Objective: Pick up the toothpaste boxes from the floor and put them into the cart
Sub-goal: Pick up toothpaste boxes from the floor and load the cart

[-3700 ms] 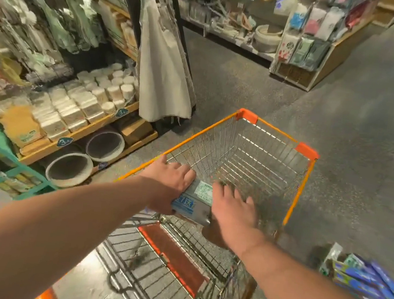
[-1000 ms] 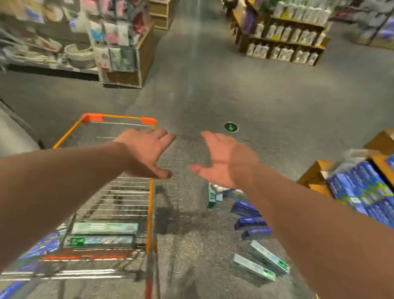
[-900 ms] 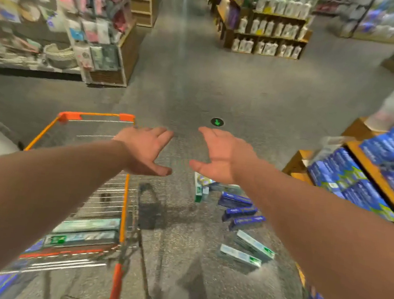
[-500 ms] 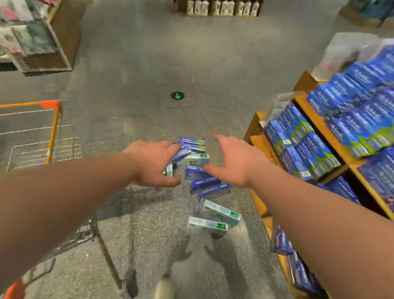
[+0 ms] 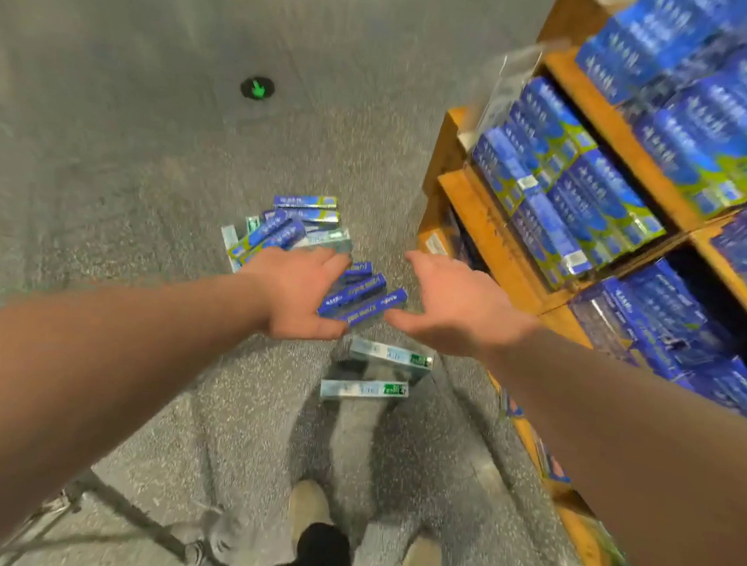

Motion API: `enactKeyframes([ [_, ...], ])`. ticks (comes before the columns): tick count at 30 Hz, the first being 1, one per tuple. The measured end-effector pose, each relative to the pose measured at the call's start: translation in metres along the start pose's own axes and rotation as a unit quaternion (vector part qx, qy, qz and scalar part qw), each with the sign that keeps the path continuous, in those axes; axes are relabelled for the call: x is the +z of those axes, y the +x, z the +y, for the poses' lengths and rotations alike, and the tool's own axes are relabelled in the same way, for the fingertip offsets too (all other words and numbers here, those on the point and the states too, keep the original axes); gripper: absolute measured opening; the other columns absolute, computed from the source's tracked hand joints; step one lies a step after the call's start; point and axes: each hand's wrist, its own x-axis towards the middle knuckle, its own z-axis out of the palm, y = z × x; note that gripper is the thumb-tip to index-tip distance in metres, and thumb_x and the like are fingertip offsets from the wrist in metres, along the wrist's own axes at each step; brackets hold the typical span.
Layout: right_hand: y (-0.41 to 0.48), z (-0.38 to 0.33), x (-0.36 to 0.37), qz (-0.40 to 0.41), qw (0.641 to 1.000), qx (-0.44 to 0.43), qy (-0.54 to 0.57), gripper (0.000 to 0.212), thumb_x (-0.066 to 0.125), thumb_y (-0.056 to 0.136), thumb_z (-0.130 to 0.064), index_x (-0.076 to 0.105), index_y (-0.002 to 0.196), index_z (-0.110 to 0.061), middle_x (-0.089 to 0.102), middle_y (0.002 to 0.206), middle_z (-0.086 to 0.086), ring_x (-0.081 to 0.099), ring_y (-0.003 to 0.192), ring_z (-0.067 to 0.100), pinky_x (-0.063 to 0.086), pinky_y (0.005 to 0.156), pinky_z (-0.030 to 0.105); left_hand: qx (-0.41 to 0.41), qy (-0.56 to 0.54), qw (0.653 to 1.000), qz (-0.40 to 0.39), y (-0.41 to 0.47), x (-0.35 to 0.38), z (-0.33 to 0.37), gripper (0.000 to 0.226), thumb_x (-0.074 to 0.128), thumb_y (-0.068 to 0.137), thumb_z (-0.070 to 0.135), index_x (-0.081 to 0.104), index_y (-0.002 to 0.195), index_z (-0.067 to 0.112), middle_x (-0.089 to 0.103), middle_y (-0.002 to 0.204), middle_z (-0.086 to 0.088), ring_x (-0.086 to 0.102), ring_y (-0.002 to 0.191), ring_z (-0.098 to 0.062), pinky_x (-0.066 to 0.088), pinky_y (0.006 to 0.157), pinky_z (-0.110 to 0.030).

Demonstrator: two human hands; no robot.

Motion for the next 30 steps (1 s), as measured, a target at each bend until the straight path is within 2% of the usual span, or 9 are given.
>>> enactKeyframes([
  [5,0.059,0.047,0.082,-0.048,0.999,-0.014,0.012,0.076,0.058,0.093,-0.062,0.035,0.152,-0.020,0.049,0.151,0.006,0.047,0.137,0.028,0.043,0.108,0.045,0.015,-0.018,0.999,-0.033,0.071,0.094,0.001,0.100,0.047,0.083,0.081,0.019,0.154,0.016,0.045,0.149,-0.007,0.054,0.128,-0.030,0.051,0.096,-0.047],
  [10,0.126,0.092,0.191,-0.094,0.995,-0.024,-0.031,0.090,0.052,0.093,-0.067,0.021,0.160,-0.016,0.039,0.157,0.011,0.044,0.139,0.034,0.046,0.105,0.049,0.001,-0.019,0.997,-0.072,0.139,0.211,0.007,0.097,0.045,0.077,0.085,0.026,0.144,0.017,0.049,0.142,-0.007,0.059,0.119,-0.032,0.054,0.088,-0.051],
  [17,0.213,0.151,0.351,-0.111,0.990,-0.056,-0.060,0.090,0.053,0.092,-0.069,0.020,0.159,-0.018,0.040,0.155,0.008,0.047,0.134,0.034,0.047,0.101,0.050,-0.014,-0.026,0.996,-0.085,0.228,0.369,0.017,0.096,0.052,0.082,0.079,0.022,0.150,0.018,0.047,0.141,-0.005,0.055,0.123,-0.030,0.052,0.089,-0.049],
  [19,0.237,0.169,0.394,-0.119,0.990,-0.052,-0.055,0.090,0.056,0.092,-0.067,0.021,0.159,-0.019,0.039,0.157,0.007,0.045,0.137,0.033,0.045,0.105,0.051,-0.022,-0.032,0.995,-0.087,0.253,0.409,0.020,0.094,0.054,0.082,0.078,0.025,0.149,0.019,0.047,0.141,-0.004,0.055,0.123,-0.030,0.051,0.089,-0.047],
  [21,0.260,0.187,0.429,-0.111,0.992,-0.049,-0.035,0.085,0.059,0.090,-0.064,0.028,0.155,-0.019,0.043,0.155,0.007,0.044,0.139,0.030,0.041,0.109,0.051,-0.023,-0.028,0.997,-0.070,0.277,0.442,0.021,0.091,0.055,0.082,0.076,0.027,0.147,0.019,0.047,0.143,-0.003,0.055,0.124,-0.030,0.051,0.090,-0.046],
  [23,0.276,0.201,0.460,-0.097,0.994,-0.043,-0.041,0.079,0.060,0.087,-0.064,0.036,0.148,-0.020,0.052,0.146,0.009,0.051,0.131,0.030,0.045,0.105,0.048,-0.023,-0.022,0.997,-0.063,0.297,0.469,0.025,0.092,0.056,0.082,0.076,0.026,0.148,0.019,0.045,0.146,-0.003,0.054,0.126,-0.029,0.050,0.089,-0.046],
  [27,0.298,0.218,0.507,-0.085,0.994,-0.027,-0.056,0.079,0.058,0.086,-0.066,0.036,0.147,-0.021,0.053,0.145,0.007,0.053,0.128,0.030,0.047,0.101,0.046,-0.022,-0.018,0.999,-0.026,0.325,0.507,0.031,0.098,0.055,0.081,0.077,0.022,0.152,0.018,0.044,0.147,-0.003,0.053,0.128,-0.028,0.051,0.092,-0.046],
  [30,0.304,0.221,0.533,-0.091,0.995,-0.018,-0.032,0.084,0.064,0.083,-0.066,0.035,0.148,-0.022,0.052,0.146,0.005,0.052,0.128,0.029,0.048,0.101,0.046,-0.032,-0.042,0.999,-0.011,0.335,0.525,0.041,0.100,0.055,0.080,0.076,0.021,0.154,0.017,0.043,0.149,-0.004,0.051,0.130,-0.028,0.051,0.095,-0.047],
])
